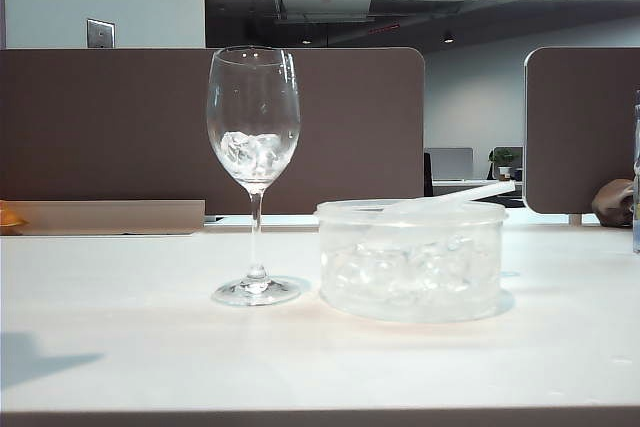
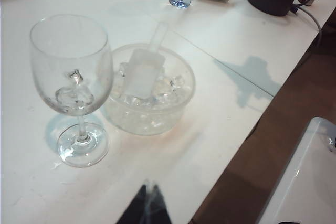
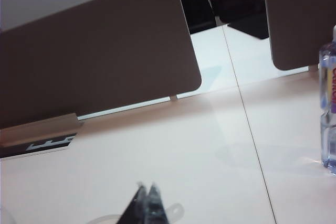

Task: Pick up an ice shovel filled with ice cubes and pour the ice from the shovel into the glass.

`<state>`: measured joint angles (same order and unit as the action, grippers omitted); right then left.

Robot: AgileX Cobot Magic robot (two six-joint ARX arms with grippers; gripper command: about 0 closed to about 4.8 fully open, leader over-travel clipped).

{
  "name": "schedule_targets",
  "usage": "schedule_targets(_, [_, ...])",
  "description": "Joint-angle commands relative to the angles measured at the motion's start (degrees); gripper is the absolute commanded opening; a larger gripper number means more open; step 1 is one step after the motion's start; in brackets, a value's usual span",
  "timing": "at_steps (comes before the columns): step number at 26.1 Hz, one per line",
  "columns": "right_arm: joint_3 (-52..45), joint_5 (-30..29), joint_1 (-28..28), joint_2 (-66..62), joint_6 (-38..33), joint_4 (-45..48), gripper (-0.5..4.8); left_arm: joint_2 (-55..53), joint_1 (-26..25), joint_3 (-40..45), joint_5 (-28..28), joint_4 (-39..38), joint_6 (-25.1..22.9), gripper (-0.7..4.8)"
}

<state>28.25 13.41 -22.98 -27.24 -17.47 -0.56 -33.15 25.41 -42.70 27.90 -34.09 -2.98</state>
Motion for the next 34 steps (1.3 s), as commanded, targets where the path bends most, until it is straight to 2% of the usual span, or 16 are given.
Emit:
schedule_targets(1, [-1.55, 0.00, -0.07, 5.07, 0.17, -4.02, -0.07, 0.07, 0.04, -0.22, 0.31, 0.70, -0.02, -0.06])
schedule_targets(9, [-4.13, 0.55, -0.09, 15.52, 0.17, -14.03, -0.07, 1.62, -0.83, -0.20, 0.39, 0.63, -0.02, -0.06])
schedule_targets(14, [-4.39, 1.07, -0.07, 19.21, 1.46, -18.78, -0.06, 4.98, -5.01, -0.17, 0.39, 0.70, -0.04, -0.06])
schedule_targets(19, [-7.56, -0.55, -0.09, 21.38, 0.98, -19.37, -0.06, 8.35, -9.01, 0.07, 0.42, 0.70, -0.04, -0.06])
schedule_targets(25, [-11.85, -0.70, -0.11, 21.51, 1.03, -17.59, -0.06, 12.50, -9.84, 0.33, 0.39, 0.66, -0.02, -0.06])
schedule_targets(28, [-15.85, -4.26, -0.11, 21.51, 0.96, -11.96, -0.05, 13.92, -11.74, 0.33, 0.35, 0.70, -0.02, -0.06])
schedule_targets(29, [-16.46, -5.40, -0.11, 21.51, 0.98, -11.17, 0.00, 13.99, -12.02, 0.33, 0.35, 0.68, -0.02, -0.06])
schedule_targets(30, [-16.98, -6.58, -0.13, 21.51, 0.98, -11.47, 0.45, 13.99, -12.11, 0.33, 0.39, 0.68, -0.02, -0.06])
schedule_targets(31, [-16.98, -6.97, -0.15, 21.51, 1.01, -12.26, 0.68, 13.99, -12.11, 0.33, 0.39, 0.68, -0.02, -0.06])
schedule_targets(34, [-16.96, -6.99, -0.11, 21.51, 1.01, -15.06, 0.72, 13.99, -12.11, 0.33, 0.37, 0.66, -0.02, -0.06])
